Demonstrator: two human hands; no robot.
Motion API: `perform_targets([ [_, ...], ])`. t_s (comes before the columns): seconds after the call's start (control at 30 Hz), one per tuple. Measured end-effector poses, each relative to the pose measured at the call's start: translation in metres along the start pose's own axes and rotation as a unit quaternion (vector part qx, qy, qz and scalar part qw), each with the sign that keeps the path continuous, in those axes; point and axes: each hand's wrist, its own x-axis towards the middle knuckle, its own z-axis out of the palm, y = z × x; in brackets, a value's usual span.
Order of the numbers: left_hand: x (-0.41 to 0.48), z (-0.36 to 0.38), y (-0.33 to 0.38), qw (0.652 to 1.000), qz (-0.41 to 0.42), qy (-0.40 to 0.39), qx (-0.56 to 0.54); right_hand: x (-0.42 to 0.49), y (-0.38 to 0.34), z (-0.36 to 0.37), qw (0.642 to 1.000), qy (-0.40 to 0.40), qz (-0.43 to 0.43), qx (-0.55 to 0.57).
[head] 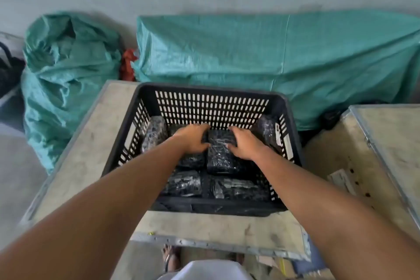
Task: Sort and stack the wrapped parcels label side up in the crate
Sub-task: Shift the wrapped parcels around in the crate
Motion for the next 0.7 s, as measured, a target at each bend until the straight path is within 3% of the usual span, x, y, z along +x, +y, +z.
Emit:
perform_targets([
  [0.13,0.007,0.034,-0.009,0.996,-0.001,-0.091,-0.004,0.008,0.010,0.033,0.989,-0.131,0.012,-0.075],
  [0.23,0.005,0.066,-0.018,0.993,-0.014,-0.119,0.019,0.012,0.016,0.056,0.980,-0.174,0.009,-0.098],
  [0.5,0.004,0.088,-0.032,0.988,0.004,-0.147,0.037,0.010,0.019,0.077,0.985,-0.139,0.025,-0.096],
  [0.7,0.002,0.088,-0.035,0.992,-0.002,-0.125,-0.034,0.007,0.008,0.057,0.988,-0.107,-0.012,-0.112],
])
